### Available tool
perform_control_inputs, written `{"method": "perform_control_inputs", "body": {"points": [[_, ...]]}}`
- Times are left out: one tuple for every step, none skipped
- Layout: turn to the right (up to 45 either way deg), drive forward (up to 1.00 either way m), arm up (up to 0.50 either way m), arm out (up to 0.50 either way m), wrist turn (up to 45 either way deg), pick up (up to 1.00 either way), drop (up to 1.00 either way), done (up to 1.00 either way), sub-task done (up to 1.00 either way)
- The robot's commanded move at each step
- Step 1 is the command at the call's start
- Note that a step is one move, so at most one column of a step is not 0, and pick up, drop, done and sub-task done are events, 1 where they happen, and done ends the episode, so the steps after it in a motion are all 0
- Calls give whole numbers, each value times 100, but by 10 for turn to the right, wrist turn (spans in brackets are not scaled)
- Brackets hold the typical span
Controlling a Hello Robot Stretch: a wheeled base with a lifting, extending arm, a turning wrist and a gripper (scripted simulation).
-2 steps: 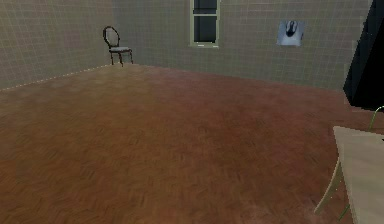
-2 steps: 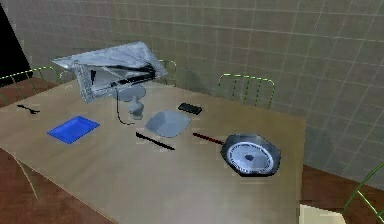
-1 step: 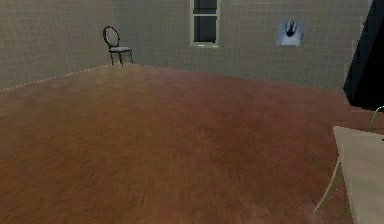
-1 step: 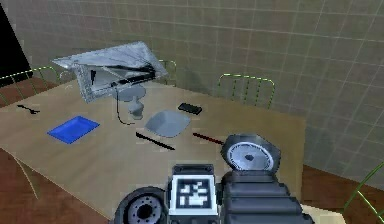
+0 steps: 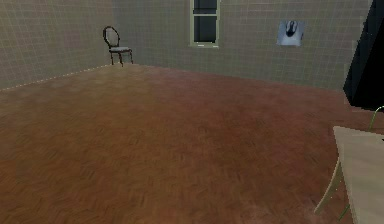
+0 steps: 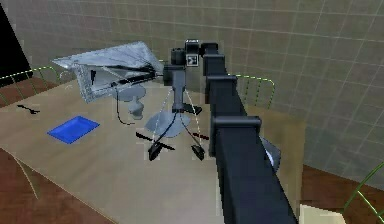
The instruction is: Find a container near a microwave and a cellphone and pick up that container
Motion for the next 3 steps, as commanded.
{"method": "perform_control_inputs", "body": {"points": [[0, 0, 0, 0, 450, 0, 0, 0, 0], [0, 0, 0, 0, 450, 0, 0, 0, 0], [0, 0, 0, 0, 450, 0, 0, 0, 0]]}}
